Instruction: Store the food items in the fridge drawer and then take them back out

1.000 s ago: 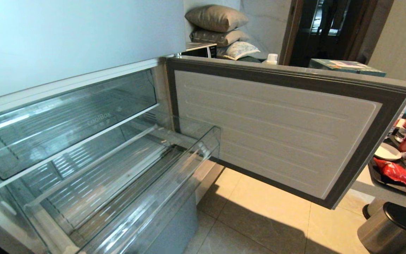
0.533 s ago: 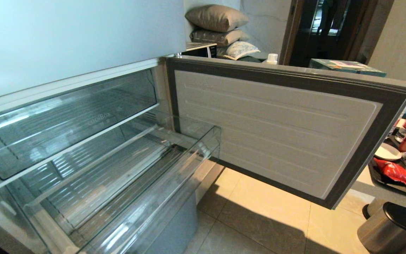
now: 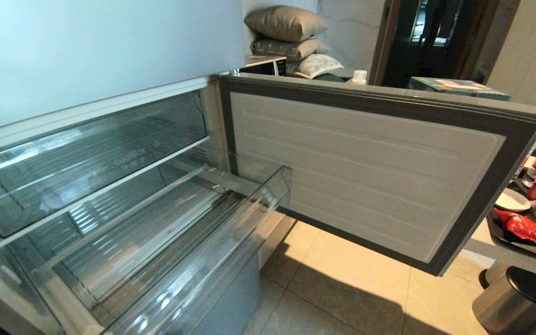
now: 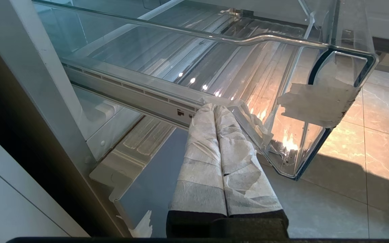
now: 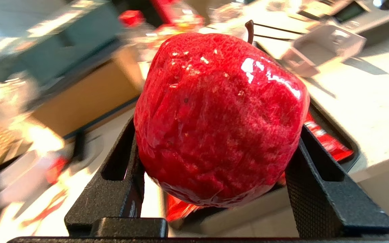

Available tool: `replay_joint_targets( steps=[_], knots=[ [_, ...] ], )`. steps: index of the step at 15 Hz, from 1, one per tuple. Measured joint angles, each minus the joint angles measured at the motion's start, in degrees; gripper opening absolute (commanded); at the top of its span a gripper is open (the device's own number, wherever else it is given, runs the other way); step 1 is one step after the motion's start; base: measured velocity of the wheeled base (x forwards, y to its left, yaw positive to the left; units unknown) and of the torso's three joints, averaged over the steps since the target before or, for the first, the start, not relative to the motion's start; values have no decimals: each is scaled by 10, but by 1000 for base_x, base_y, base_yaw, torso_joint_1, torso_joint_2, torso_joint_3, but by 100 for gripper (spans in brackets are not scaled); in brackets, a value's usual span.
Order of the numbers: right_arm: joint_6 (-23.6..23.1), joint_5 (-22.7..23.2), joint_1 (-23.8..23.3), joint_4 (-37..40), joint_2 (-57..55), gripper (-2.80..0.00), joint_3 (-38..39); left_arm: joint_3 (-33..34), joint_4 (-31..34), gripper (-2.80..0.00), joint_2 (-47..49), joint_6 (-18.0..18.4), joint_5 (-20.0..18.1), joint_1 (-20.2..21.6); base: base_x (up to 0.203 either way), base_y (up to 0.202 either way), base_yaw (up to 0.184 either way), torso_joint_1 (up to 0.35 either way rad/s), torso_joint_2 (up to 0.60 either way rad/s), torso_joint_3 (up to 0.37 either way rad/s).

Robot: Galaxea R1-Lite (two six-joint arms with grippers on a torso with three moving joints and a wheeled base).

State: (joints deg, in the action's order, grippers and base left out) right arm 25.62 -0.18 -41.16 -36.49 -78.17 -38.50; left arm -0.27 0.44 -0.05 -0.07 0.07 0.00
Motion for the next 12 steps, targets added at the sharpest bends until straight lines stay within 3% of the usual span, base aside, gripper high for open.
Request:
replay_joint_targets(
  steps=[4, 9, 12],
  knots=[
    [-34, 12, -19, -5, -117, -280, -65, 0, 0, -280, 0, 0, 0, 0, 0, 0, 0, 0, 0, 0],
    [-136, 114, -20, -7, -246, -280, -165, 0, 0, -280, 0, 0, 0, 0, 0, 0, 0, 0, 0, 0],
    [-163, 147, -7, -7, -307, -280, -221, 0, 0, -280, 0, 0, 0, 0, 0, 0, 0, 0, 0, 0]
  ],
)
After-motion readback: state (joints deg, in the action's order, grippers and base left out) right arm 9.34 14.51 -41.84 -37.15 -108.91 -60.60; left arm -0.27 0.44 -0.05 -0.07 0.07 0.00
